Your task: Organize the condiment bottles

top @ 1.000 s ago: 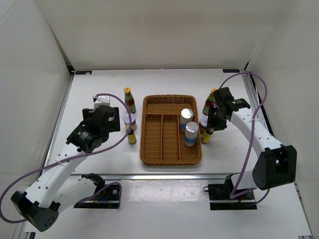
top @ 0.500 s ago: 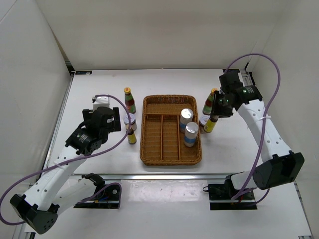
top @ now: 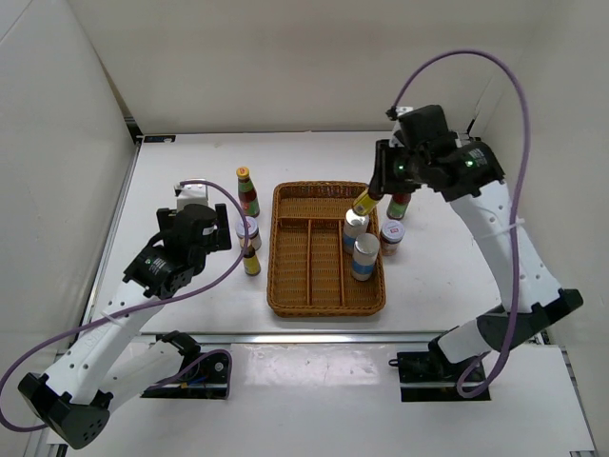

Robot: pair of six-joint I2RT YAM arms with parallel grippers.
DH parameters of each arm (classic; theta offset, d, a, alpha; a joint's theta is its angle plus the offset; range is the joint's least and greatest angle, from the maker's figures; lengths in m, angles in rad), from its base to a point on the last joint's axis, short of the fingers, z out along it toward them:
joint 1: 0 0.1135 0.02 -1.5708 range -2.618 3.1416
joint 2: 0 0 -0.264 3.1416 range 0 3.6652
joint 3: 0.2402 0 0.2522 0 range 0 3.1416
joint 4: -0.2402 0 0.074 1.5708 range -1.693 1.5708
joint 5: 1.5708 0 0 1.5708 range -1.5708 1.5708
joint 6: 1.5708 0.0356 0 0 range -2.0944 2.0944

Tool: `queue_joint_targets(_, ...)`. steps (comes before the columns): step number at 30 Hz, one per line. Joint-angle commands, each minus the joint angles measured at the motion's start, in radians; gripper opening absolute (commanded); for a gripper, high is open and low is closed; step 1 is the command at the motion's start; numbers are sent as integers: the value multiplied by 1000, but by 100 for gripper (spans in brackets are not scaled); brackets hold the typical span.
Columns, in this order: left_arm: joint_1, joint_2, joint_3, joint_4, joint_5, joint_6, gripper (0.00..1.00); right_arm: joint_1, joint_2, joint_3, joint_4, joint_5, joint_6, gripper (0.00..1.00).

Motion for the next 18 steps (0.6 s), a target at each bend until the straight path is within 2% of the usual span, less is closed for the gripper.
queue_joint_targets(1, 5, -18, -5, 14, 9, -7, 100, 75, 53, 36, 66, -17, -35, 0)
queue_joint_targets(8, 5, -9, -14, 14, 18, -7, 100, 203, 191, -2, 149, 32, -64, 0)
queue_joint_targets(18, 5, 0, -14, 24, 73, 11, 100, 212, 360, -102, 278, 41, -83, 0)
